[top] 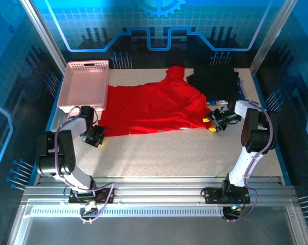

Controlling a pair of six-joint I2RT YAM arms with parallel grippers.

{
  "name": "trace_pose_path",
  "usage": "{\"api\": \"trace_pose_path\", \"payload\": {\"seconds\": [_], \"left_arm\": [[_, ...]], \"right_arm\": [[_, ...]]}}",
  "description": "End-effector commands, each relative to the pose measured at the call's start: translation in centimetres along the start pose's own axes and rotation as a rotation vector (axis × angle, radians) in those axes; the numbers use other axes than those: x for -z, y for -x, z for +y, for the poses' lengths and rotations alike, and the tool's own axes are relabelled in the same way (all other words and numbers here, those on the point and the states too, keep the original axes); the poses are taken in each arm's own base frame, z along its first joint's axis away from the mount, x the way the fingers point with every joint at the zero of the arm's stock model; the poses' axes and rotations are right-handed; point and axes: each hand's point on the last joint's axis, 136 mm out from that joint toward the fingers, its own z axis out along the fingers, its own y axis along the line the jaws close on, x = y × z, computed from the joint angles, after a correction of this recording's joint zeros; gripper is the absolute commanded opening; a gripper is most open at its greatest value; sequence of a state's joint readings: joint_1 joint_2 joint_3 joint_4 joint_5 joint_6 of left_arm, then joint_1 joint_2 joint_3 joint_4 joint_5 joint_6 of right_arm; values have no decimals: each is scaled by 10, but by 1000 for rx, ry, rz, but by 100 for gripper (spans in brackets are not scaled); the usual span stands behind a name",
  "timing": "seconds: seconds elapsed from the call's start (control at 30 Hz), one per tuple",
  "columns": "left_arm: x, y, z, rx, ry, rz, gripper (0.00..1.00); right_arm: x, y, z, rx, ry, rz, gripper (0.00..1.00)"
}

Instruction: Fold and stack the t-shirts

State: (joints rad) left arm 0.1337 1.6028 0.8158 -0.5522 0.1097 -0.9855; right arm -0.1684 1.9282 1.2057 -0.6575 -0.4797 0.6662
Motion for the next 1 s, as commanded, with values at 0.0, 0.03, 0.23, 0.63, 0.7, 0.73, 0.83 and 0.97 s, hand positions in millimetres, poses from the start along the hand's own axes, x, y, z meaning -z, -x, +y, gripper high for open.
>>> {"api": "trace_pose_path", "payload": {"seconds": [0.0,0.03,0.23,0.63,0.7,0.73,0.83,0.97], "left_arm": [[-24,30,-55,-104,-193,-128,0],[-22,30,-54,-110,-189,-136,0],[-14,33,-39,-140,-133,-158,0],[-6,21,-7,-142,-96,-164,0],[-3,16,3,-141,-88,-162,0],[-2,13,6,-141,-86,-160,0],[0,2,25,-132,-66,-139,0],[7,-14,52,-98,-54,-129,0]], "right_arm": [[-2,19,2,-6,-33,-39,32],[1,22,1,0,-47,-49,23],[28,22,-6,64,-131,-82,0],[70,-29,-54,178,-338,-51,0],[72,-37,-66,156,-358,-41,0],[72,-40,-70,145,-361,-39,0],[73,-50,-84,110,-369,-34,0],[77,-61,-98,82,-389,-44,0]]}}
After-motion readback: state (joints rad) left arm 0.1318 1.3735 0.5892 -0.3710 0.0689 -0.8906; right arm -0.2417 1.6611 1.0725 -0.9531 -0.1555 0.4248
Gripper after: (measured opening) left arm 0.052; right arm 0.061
